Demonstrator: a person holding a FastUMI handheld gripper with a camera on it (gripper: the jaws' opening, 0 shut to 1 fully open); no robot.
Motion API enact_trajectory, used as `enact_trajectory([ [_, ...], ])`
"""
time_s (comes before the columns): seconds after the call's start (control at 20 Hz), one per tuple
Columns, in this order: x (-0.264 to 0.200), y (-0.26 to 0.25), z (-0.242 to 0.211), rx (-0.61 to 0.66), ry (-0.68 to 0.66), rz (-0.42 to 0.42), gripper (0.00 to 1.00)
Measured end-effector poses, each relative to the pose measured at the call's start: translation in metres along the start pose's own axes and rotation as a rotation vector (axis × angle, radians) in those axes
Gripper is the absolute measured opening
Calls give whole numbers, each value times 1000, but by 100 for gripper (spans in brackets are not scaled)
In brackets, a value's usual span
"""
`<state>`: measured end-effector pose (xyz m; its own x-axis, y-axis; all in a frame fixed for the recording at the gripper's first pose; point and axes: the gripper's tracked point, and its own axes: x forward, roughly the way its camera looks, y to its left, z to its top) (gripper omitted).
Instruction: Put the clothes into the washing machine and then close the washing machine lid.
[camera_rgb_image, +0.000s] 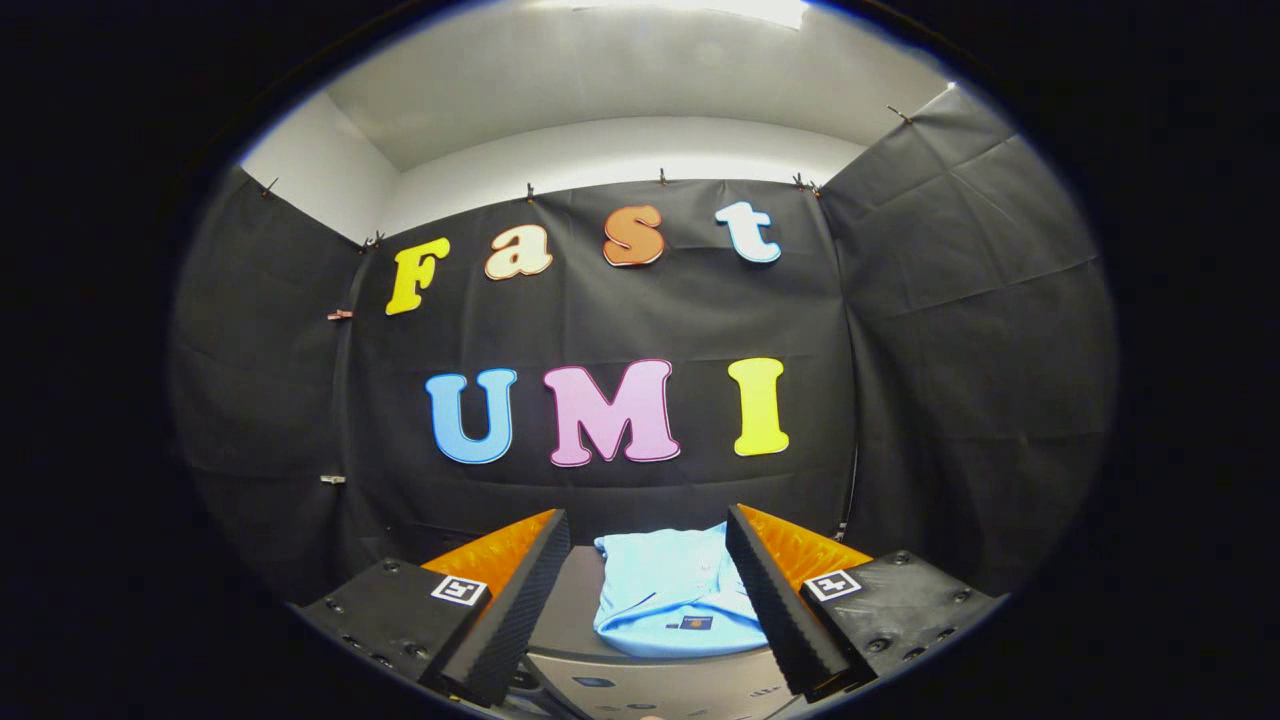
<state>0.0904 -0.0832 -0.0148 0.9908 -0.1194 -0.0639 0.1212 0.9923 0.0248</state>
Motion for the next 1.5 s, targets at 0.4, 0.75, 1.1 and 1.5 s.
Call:
enact_trajectory([
  [0.4,95,-40,-48,9,200,-59,99],
  [0.75,155,-63,-99,-67,393,-94,98],
  [1.1,211,-87,-161,-32,624,-143,99],
  [1.5,236,-103,-218,-13,881,-170,98],
])
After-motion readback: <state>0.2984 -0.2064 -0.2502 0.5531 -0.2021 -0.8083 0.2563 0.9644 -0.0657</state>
